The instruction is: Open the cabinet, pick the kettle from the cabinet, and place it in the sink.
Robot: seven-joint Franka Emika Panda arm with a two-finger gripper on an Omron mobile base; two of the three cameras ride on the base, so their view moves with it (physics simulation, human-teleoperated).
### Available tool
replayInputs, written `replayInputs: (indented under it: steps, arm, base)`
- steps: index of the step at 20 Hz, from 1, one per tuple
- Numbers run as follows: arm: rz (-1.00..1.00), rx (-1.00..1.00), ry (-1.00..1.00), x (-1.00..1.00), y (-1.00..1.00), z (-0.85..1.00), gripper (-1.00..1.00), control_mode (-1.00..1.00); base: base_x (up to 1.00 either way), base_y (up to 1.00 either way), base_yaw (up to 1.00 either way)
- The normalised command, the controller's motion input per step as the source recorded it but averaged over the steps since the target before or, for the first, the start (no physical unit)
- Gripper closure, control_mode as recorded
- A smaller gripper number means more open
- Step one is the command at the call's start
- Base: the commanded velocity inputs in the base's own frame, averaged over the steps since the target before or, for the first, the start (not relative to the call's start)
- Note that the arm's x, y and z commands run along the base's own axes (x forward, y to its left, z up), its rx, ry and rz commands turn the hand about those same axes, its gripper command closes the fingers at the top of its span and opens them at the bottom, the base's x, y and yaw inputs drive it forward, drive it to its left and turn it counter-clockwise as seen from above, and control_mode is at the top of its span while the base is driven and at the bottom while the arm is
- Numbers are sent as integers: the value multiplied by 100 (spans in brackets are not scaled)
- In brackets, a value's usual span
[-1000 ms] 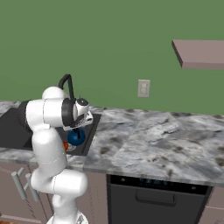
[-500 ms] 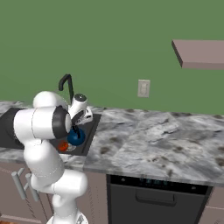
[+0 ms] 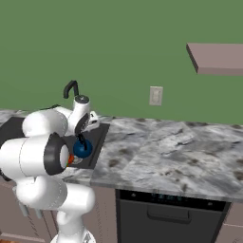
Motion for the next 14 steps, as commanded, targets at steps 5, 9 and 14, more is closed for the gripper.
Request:
replayInputs:
  steps: [5, 9, 14]
  arm:
    - [0, -1, 0, -38, -10, 47, -100, -100]
    - [-1, 0, 0, -43, -11, 45, -100, -100]
    - [-3, 0, 0, -45, -10, 42, -100, -100]
  base:
    - [0, 0, 0]
    - [0, 0, 0]
    - [0, 0, 0]
